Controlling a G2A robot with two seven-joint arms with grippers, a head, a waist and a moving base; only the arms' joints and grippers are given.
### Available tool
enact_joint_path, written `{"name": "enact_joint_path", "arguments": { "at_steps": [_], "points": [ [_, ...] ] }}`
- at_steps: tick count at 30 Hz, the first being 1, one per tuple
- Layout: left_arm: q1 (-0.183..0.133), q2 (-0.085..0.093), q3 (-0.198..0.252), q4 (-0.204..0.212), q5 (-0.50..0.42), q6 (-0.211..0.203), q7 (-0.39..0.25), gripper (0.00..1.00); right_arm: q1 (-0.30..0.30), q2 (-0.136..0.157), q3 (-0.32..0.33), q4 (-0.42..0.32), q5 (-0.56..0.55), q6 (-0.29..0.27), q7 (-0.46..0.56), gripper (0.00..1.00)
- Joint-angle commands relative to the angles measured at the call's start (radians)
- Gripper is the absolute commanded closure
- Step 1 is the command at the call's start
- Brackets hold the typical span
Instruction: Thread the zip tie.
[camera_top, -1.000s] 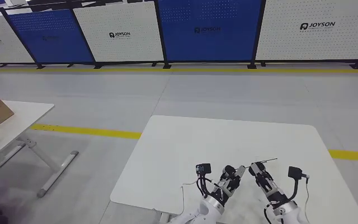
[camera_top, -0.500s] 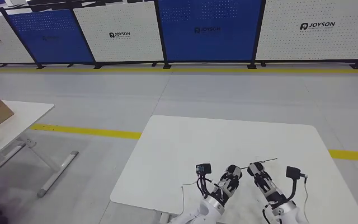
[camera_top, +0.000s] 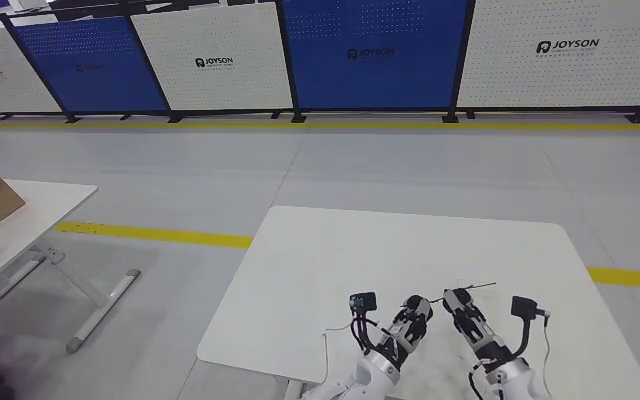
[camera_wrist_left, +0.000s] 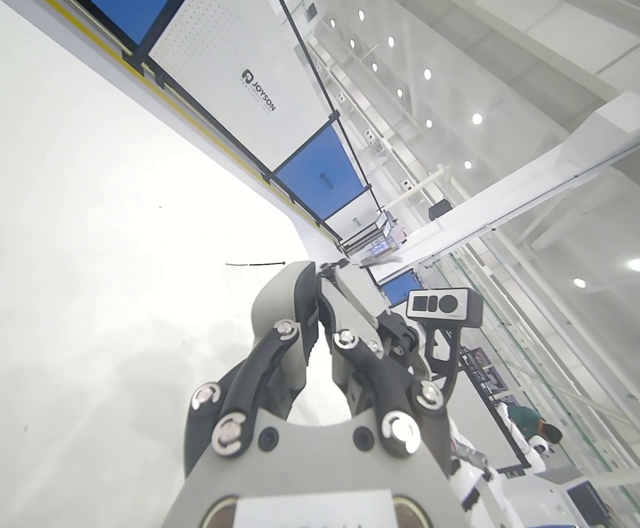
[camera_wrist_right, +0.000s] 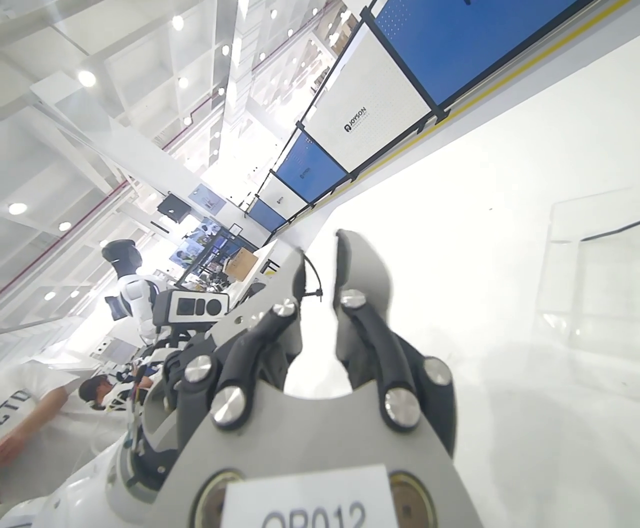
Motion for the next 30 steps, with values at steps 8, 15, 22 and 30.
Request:
{"name": "enact_joint_path", "arguments": {
  "at_steps": [8, 15, 22, 30],
  "points": [
    [0.0, -0.014, -0.043, -0.037, -0.2, 0.014, -0.002, 1.0, -0.016, 0.002, 0.026, -0.009, 0.025, -0.028, -0.015, 0.0],
    [-0.001, -0.011, -0.061, -0.048, -0.248, 0.015, -0.062, 1.0, -0.03, 0.006, 0.06, -0.008, 0.077, -0.035, 0.012, 0.0],
    [0.001, -0.011, -0.06, -0.05, -0.258, 0.012, -0.071, 1.0, -0.026, 0.007, 0.063, -0.008, 0.054, -0.027, 0.003, 0.0],
    [0.044, 0.0, -0.133, -0.122, -0.394, -0.015, -0.138, 1.0, -0.023, 0.018, 0.077, -0.024, -0.082, -0.038, 0.048, 0.0]
  ]
}}
